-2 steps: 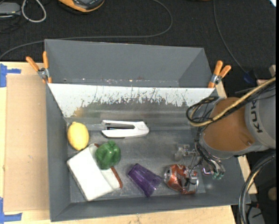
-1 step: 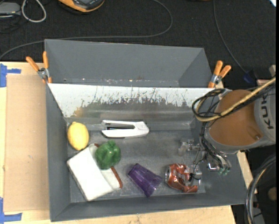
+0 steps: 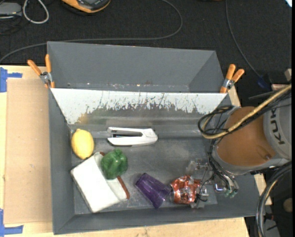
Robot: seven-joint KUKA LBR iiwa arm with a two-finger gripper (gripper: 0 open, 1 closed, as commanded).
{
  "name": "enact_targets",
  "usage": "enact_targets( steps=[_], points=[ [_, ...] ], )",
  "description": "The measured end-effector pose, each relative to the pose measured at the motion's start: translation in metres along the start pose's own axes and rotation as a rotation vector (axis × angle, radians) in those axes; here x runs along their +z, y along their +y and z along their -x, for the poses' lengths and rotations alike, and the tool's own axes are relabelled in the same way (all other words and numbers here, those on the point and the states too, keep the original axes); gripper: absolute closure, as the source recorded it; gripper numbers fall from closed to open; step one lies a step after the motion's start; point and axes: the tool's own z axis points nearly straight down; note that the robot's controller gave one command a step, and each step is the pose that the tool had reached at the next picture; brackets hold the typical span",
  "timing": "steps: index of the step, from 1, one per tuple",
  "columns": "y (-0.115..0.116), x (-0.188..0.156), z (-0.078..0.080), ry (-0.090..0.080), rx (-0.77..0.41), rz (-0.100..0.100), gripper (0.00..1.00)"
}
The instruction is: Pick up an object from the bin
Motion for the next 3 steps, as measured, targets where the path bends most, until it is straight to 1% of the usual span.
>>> enact_targets(
  steps=[1, 2, 3],
  points=[
    [-0.022, 0.029, 0.01, -0.016, 0.018, -0.002, 0.0],
    [0.011, 0.029, 0.002, -0.007, 0.024, 0.0, 1.0],
    [0.011, 0.029, 0.002, -0.007, 0.024, 0.0, 1.0]
  ],
)
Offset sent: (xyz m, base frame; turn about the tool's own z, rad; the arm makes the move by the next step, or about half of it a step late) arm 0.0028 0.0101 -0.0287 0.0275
